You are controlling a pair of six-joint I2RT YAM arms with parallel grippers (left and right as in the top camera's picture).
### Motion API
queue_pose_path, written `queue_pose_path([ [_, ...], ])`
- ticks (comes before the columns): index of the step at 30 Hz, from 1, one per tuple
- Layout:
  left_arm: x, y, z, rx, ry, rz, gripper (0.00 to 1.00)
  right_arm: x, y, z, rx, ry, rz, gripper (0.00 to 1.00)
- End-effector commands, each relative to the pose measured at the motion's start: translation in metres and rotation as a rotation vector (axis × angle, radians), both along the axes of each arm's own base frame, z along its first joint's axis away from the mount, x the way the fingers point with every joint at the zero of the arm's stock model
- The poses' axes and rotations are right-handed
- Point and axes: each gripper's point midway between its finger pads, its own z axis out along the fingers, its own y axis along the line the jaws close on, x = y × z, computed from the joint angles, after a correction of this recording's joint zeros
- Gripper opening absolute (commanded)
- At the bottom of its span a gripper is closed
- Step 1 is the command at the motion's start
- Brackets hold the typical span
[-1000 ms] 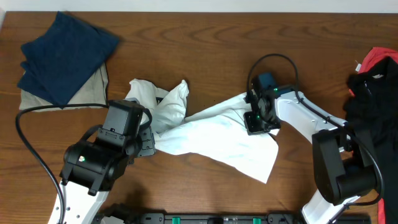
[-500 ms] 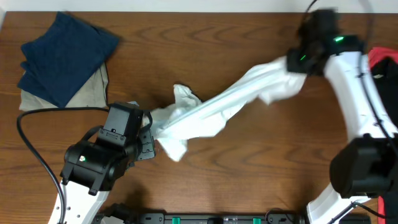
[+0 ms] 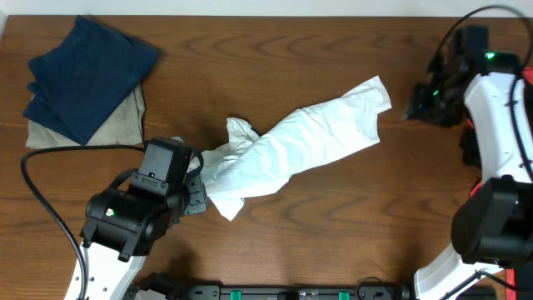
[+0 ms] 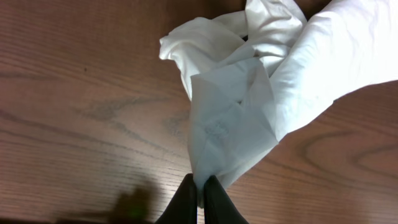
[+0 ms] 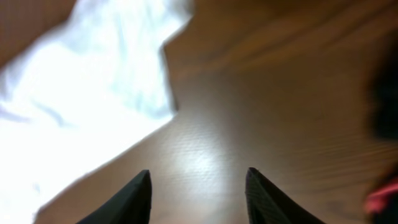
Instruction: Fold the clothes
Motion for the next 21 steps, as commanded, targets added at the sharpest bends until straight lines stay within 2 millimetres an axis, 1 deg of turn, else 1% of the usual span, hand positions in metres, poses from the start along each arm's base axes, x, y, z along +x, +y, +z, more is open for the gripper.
queue_pose_path([
  [1,0.002,-0.005,0.003,-0.041,-0.007,0.007,0.06,-0.026,0.052,-0.026,0.148,0.077,0.171,0.53],
  [3,0.005,-0.019,0.006,-0.105,-0.018,-0.037,0.06,-0.035,0.064,-0.047,0.144,0.098,0.209,0.54],
  [5,0.009,-0.031,0.011,-0.157,-0.04,-0.087,0.06,-0.038,0.078,-0.068,0.139,0.079,0.248,0.56],
  [6,0.011,-0.032,0.012,-0.161,-0.049,-0.091,0.06,-0.037,0.082,-0.077,0.133,0.063,0.264,0.63],
  [9,0.013,-0.032,0.014,-0.161,-0.059,-0.09,0.06,-0.037,0.087,-0.105,0.079,0.028,0.25,0.74],
  [11,0.012,-0.032,0.013,-0.16,-0.057,-0.09,0.06,-0.038,0.092,-0.119,0.078,0.005,0.232,0.8],
  [14,0.012,-0.032,0.013,-0.16,-0.057,-0.09,0.06,-0.04,0.098,-0.13,0.085,-0.01,0.203,0.82],
  [16,0.012,-0.032,0.013,-0.16,-0.057,-0.09,0.06,-0.037,0.1,-0.133,0.091,-0.034,0.177,0.82],
  [18,0.012,-0.032,0.013,-0.16,-0.057,-0.09,0.06,-0.027,0.104,-0.135,0.102,-0.081,0.143,0.82],
  [21,0.012,-0.032,0.013,-0.16,-0.058,-0.09,0.06,-0.012,0.11,-0.133,0.118,-0.152,0.121,0.78],
])
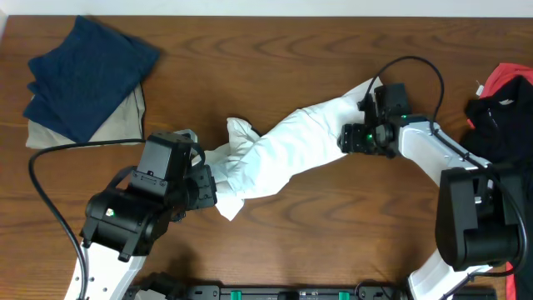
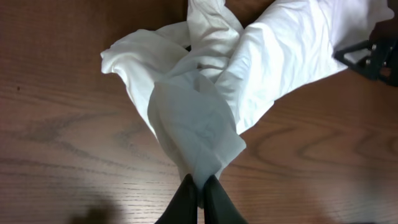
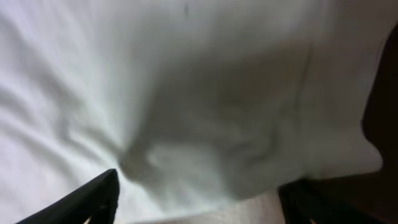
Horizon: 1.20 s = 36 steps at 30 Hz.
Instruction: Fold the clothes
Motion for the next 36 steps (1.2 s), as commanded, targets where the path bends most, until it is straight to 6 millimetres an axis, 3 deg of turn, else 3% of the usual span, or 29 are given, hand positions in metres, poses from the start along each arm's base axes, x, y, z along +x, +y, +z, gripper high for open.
queue_pose_path([
  [1,0.0,0.0,0.002,-0.003,-0.006,-0.012,0.06,-0.003,0.009,-0.01,0.023,0.012,-0.047,0.75],
  [2,0.0,0.0,0.002,-0.003,-0.006,-0.012,0.06,0.001,0.011,-0.008,0.026,-0.006,-0.042,0.73],
  [3,0.0,0.0,0.002,-0.003,-0.005,-0.012,0.06,0.003,0.014,-0.007,0.029,-0.021,-0.035,0.64],
  [5,-0.001,0.0,0.002,-0.002,-0.002,-0.012,0.06,0.004,0.019,-0.006,0.028,-0.029,-0.023,0.16],
  [6,-0.002,0.001,0.001,-0.001,0.001,-0.012,0.06,0.003,0.017,-0.007,0.02,-0.024,-0.026,0.01],
  [7,-0.002,0.001,0.001,0.0,0.002,-0.012,0.06,-0.001,0.016,-0.009,0.015,-0.007,-0.027,0.01],
  [10,-0.002,0.001,0.001,0.002,0.004,-0.012,0.06,-0.014,0.001,-0.007,-0.024,0.068,-0.056,0.01],
  [13,-0.002,0.001,0.001,0.002,0.003,-0.011,0.07,-0.029,-0.028,0.015,-0.111,0.159,-0.096,0.01],
  [16,0.0,0.003,0.001,0.014,-0.006,-0.007,0.07,-0.035,-0.049,0.064,-0.132,0.2,-0.081,0.01],
  [19,0.003,0.005,0.002,0.024,-0.02,0.0,0.06,-0.013,-0.072,0.111,-0.149,0.11,-0.126,0.01],
  [20,0.004,0.004,0.003,0.021,-0.027,0.001,0.06,0.002,-0.082,0.125,-0.161,0.049,-0.151,0.05],
  [22,0.006,0.004,0.004,0.018,-0.035,0.001,0.06,0.019,-0.09,0.136,-0.153,-0.025,-0.176,0.34],
  [24,0.008,0.003,0.005,0.016,-0.041,0.001,0.06,0.028,-0.085,0.137,-0.114,-0.054,-0.168,0.43],
  [27,0.008,0.003,0.005,0.015,-0.042,0.001,0.06,0.02,-0.072,0.124,-0.082,0.001,-0.137,0.64],
  [34,0.008,0.003,0.005,0.015,-0.044,0.001,0.06,-0.046,-0.052,0.085,-0.108,0.267,-0.034,0.65],
  [36,0.008,0.003,0.005,0.015,-0.044,0.001,0.06,-0.061,-0.048,0.073,-0.113,0.319,-0.015,0.7],
])
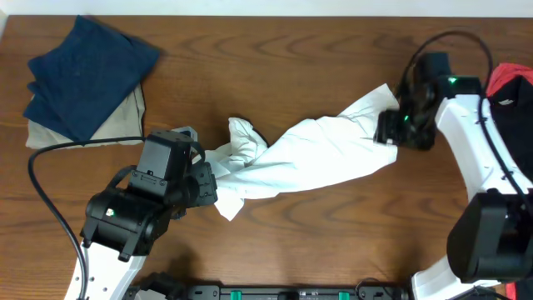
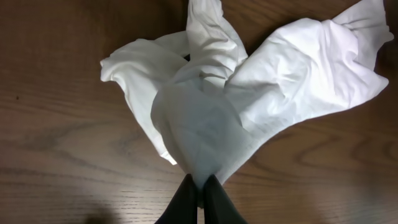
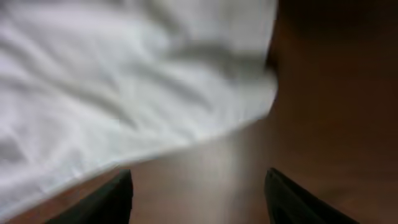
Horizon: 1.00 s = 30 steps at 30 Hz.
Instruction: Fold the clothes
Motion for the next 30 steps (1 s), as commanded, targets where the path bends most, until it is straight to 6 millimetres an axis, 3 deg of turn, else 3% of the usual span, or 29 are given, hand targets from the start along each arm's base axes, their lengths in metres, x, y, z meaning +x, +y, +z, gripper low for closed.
queue_pose_path([
  [1,0.002,0.004,0.002,0.016,-0.015,0.0,0.06,-0.021,0.011,-0.018,0.009,0.068,0.059,0.7],
  [6,0.002,0.004,0.002,0.016,-0.015,-0.001,0.06,-0.043,0.018,-0.057,0.01,0.112,0.024,0.71],
  [10,0.002,0.003,0.002,0.016,-0.015,-0.001,0.06,-0.047,0.024,-0.087,0.027,0.076,-0.025,0.71],
  [14,0.002,0.003,0.002,0.016,-0.015,-0.001,0.06,-0.035,0.039,-0.102,0.103,-0.008,-0.054,0.7],
  [18,0.002,0.003,0.002,0.016,-0.015,-0.001,0.06,-0.01,0.049,-0.104,0.15,-0.125,-0.096,0.68],
  [19,0.002,0.003,0.002,0.016,-0.015,-0.001,0.06,-0.001,0.054,-0.101,0.171,-0.164,-0.094,0.59],
  [20,0.002,0.003,0.002,0.016,-0.015,-0.001,0.06,0.005,0.058,-0.098,0.191,-0.193,-0.085,0.45],
  [22,0.002,0.003,0.002,0.016,-0.015,-0.001,0.06,0.014,0.068,-0.092,0.244,-0.229,-0.068,0.07],
  [23,0.002,0.003,0.002,0.016,-0.015,-0.001,0.06,0.014,0.07,-0.09,0.26,-0.224,-0.065,0.01],
  [27,0.002,0.003,0.002,0.016,-0.015,-0.001,0.06,-0.013,0.048,-0.089,0.172,-0.07,-0.121,0.01],
  [30,0.002,0.003,0.002,0.015,-0.016,-0.001,0.06,-0.036,0.023,-0.07,0.083,0.068,-0.164,0.01],
])
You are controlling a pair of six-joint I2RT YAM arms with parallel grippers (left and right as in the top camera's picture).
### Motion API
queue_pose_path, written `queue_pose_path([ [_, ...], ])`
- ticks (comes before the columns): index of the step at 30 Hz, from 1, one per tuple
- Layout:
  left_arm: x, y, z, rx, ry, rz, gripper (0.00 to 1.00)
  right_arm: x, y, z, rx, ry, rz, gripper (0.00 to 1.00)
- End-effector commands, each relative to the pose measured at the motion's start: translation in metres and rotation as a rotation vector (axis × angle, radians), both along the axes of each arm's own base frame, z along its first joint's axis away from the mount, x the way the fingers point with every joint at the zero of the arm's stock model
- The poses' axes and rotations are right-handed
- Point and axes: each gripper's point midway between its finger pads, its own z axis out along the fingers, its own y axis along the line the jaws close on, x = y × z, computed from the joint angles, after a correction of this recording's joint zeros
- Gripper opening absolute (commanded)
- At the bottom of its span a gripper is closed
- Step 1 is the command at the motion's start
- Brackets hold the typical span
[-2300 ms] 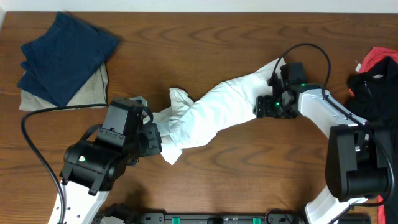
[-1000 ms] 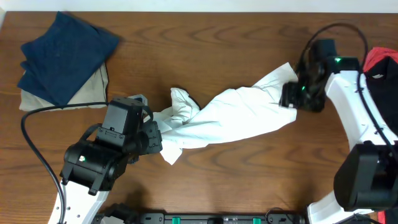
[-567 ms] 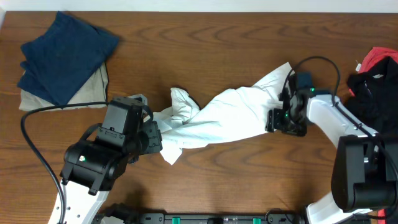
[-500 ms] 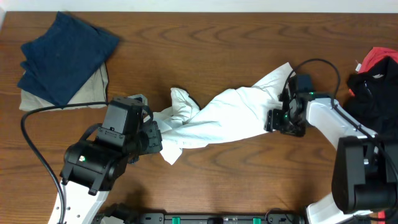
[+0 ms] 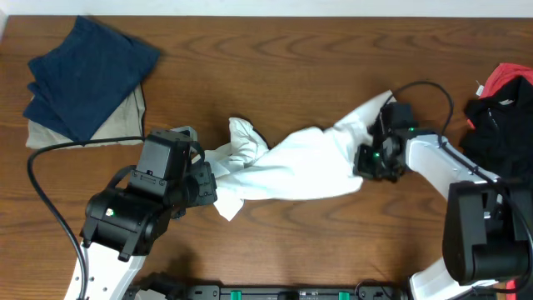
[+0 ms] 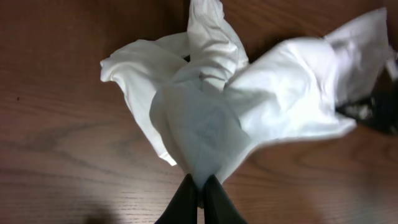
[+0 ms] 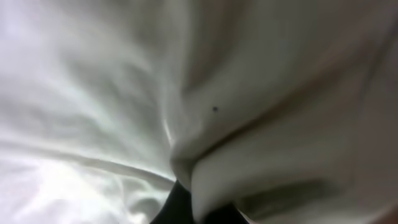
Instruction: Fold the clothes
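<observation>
A crumpled white garment (image 5: 291, 167) lies stretched across the middle of the brown table (image 5: 275, 58). My left gripper (image 5: 206, 185) is shut on its left end; the left wrist view shows the cloth (image 6: 205, 124) rising from my pinched gripper (image 6: 199, 185). My right gripper (image 5: 367, 162) sits low on the garment's lower right edge. White cloth (image 7: 124, 74) fills the right wrist view, with a fold pinched in the dark gripper (image 7: 198, 209). The garment's far right corner (image 5: 381, 104) sticks out past it.
A folded stack, dark blue cloth (image 5: 87, 71) on beige cloth (image 5: 125, 125), lies at the back left. A red and black pile of clothes (image 5: 500, 108) sits at the right edge. Black cables (image 5: 50, 200) trail from both arms.
My right gripper has moved from the garment's far right end down and left to its lower right edge and now has cloth pinched. The right part has bunched leftward. The left gripper has not moved.
My left gripper has held the garment's left end throughout. My right gripper was open at the far right, away from the cloth, then open over its right part, then at its right end with the garment drawn out longer, and now grips the lower right edge.
</observation>
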Motion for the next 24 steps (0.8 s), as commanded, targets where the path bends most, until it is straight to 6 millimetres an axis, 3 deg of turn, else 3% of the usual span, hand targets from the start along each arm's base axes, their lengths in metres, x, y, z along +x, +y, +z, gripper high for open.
queue_pose_path([
  [1,0.001,0.003,0.002,0.017,-0.013,-0.004,0.06,0.005,-0.025,0.034,-0.066,0.03,-0.023,0.01],
  [5,0.001,0.003,0.002,0.017,-0.013,-0.004,0.06,0.002,-0.043,0.096,-0.064,0.076,0.014,0.03],
  [6,0.001,0.003,0.002,0.017,-0.012,-0.004,0.06,0.008,-0.047,0.109,-0.063,0.053,0.029,0.08],
  [8,0.002,0.003,0.002,0.015,-0.015,-0.004,0.07,0.038,-0.06,0.131,-0.095,-0.076,0.063,0.11],
  [9,0.002,0.002,0.002,0.015,-0.016,-0.004,0.06,0.057,-0.07,0.138,-0.138,-0.152,0.051,0.17],
  [10,0.002,0.002,0.002,0.014,-0.018,-0.004,0.07,0.075,-0.076,0.142,-0.162,-0.223,0.041,0.38],
  [11,0.003,0.002,0.003,0.014,-0.018,-0.004,0.06,0.086,-0.077,0.144,-0.165,-0.272,0.038,0.53],
  [13,0.003,0.002,0.003,0.014,-0.018,-0.004,0.06,0.096,-0.071,0.142,-0.137,-0.314,0.044,0.59],
  [16,0.003,0.002,0.003,0.014,-0.018,-0.004,0.06,0.083,-0.058,0.131,-0.088,-0.259,0.064,0.66],
  [21,0.003,0.002,0.003,0.014,-0.019,-0.004,0.06,0.03,-0.045,0.104,-0.074,-0.054,0.128,0.65],
  [24,0.003,0.002,0.003,0.014,-0.019,-0.004,0.06,0.001,-0.047,0.079,-0.113,0.048,0.16,0.66],
])
